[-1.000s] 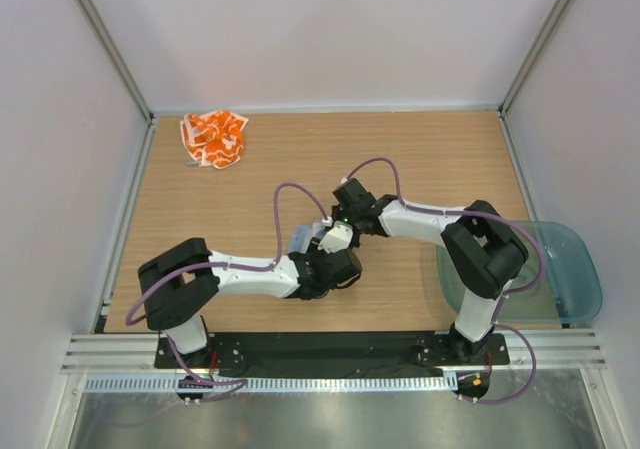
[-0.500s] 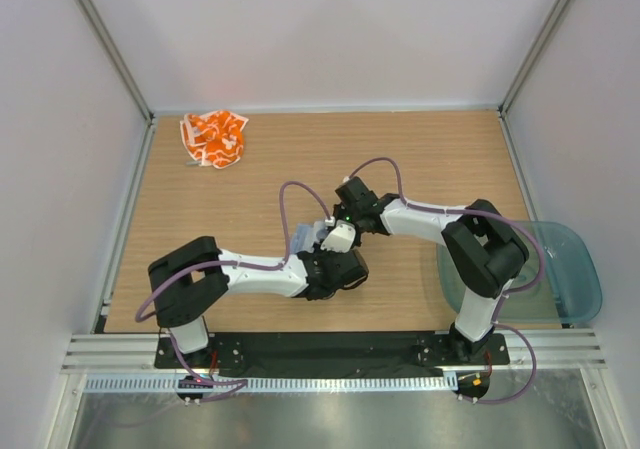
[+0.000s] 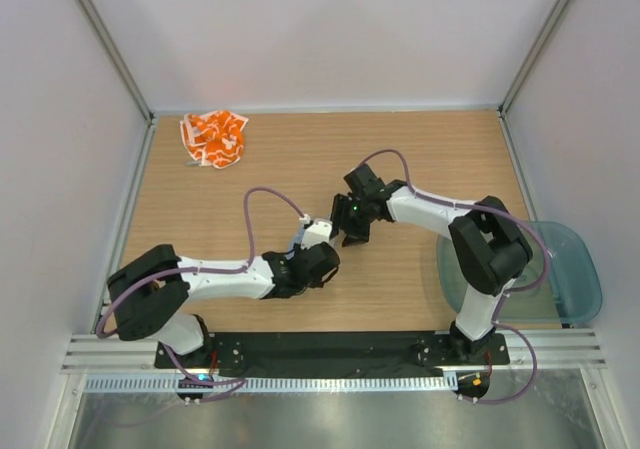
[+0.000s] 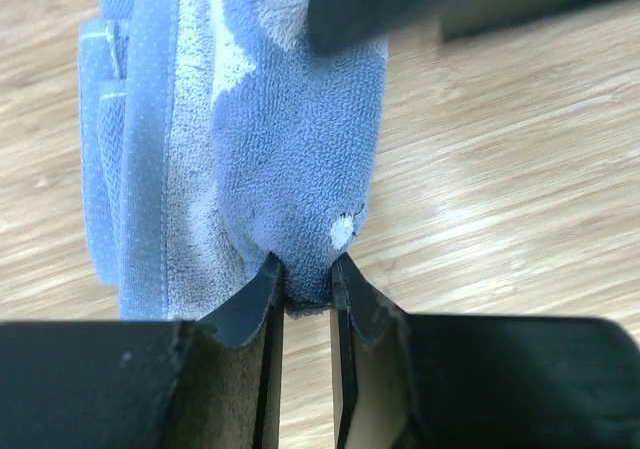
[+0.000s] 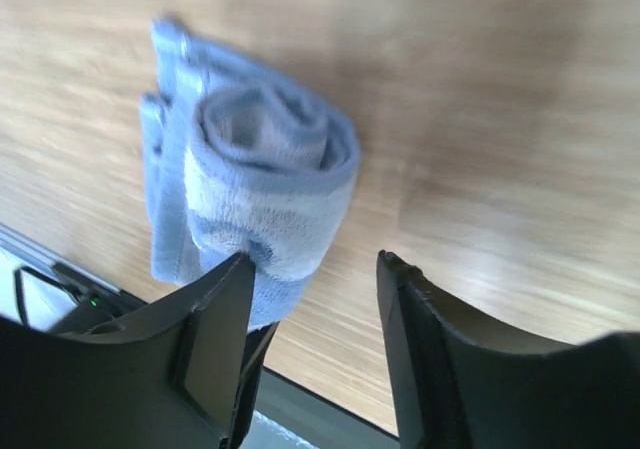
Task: Roll the towels
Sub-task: Roll the towel
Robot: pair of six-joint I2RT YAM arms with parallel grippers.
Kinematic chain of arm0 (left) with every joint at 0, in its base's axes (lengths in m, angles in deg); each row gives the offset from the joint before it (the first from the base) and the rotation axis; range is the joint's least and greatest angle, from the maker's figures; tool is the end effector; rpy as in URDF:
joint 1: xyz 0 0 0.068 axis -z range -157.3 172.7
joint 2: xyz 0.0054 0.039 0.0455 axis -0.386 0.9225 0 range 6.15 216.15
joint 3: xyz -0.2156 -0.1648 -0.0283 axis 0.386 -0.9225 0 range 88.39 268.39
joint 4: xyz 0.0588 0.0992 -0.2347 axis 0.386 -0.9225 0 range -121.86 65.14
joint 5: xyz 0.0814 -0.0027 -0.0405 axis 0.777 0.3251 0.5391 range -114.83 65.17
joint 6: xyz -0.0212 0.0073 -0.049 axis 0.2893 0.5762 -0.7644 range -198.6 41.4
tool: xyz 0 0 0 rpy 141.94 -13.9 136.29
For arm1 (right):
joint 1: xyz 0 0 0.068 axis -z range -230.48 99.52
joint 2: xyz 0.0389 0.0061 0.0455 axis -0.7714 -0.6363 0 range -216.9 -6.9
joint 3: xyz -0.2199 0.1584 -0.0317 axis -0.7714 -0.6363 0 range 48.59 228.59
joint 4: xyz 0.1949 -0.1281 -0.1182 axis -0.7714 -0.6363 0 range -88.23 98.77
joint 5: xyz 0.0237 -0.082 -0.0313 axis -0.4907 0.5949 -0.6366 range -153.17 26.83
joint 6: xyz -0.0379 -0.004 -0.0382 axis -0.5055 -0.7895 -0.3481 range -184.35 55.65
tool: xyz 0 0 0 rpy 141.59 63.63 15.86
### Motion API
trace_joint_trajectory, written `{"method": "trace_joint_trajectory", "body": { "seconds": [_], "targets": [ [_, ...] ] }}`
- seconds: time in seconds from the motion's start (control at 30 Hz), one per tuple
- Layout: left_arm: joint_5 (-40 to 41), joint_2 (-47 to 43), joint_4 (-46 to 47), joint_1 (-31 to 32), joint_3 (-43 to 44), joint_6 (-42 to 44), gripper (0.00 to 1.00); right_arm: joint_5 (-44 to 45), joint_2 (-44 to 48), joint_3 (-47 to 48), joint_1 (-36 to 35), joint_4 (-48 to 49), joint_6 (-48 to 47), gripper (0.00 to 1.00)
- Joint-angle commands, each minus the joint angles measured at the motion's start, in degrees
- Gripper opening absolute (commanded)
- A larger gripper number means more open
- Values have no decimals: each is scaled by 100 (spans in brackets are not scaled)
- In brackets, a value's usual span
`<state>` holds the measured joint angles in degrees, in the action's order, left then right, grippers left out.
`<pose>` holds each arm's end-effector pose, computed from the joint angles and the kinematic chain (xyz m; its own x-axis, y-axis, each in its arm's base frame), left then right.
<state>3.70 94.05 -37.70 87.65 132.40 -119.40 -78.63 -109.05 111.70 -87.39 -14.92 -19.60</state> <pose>0.1366 -0.2522 0.1627 -0.7157 0.1752 -0.6761 0.2871 0.9562 -0.0561 0.2768 0.2197 0.1675 -0.9810 0.1118 -0.1586 0.0199 0.8710 0.4909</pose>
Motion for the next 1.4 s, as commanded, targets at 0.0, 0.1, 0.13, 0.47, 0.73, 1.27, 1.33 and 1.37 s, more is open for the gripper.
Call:
{"method": "trace_joint_trajectory", "body": {
  "seconds": [0.0, 0.1, 0.13, 0.47, 0.73, 1.27, 1.33, 1.37],
  "targets": [
    [-620, -229, 184, -131, -384, -244, 0, 174, 186, 614, 507, -566, -370, 60],
    [-963, -518, 491, -342, -691, -315, 0, 315, 318, 887, 728, -857, -476, 66],
    [-1094, -589, 589, -429, -770, -324, 0, 377, 431, 913, 790, -901, -511, 67],
    [-3641, -1460, 2970, -2177, -2501, -1167, 0, -394, 1555, -621, 1124, 764, -310, 71],
    [-4672, -1214, 4395, -2926, -3222, -1764, 0, -1301, 1637, -2214, 940, 3243, 499, 72],
    [-5174, -616, 5705, -3392, -3636, -2310, 0, -1196, -586, -2356, -185, 6578, 1897, 63],
    [-5209, -651, 5670, -3410, -3610, -2266, 0, -1152, -701, -2295, -212, 6622, 1888, 58],
    [-5226, -660, 5670, -3410, -3601, -2266, 0, -1143, -745, -2260, -221, 6631, 1879, 55]
  ]
}}
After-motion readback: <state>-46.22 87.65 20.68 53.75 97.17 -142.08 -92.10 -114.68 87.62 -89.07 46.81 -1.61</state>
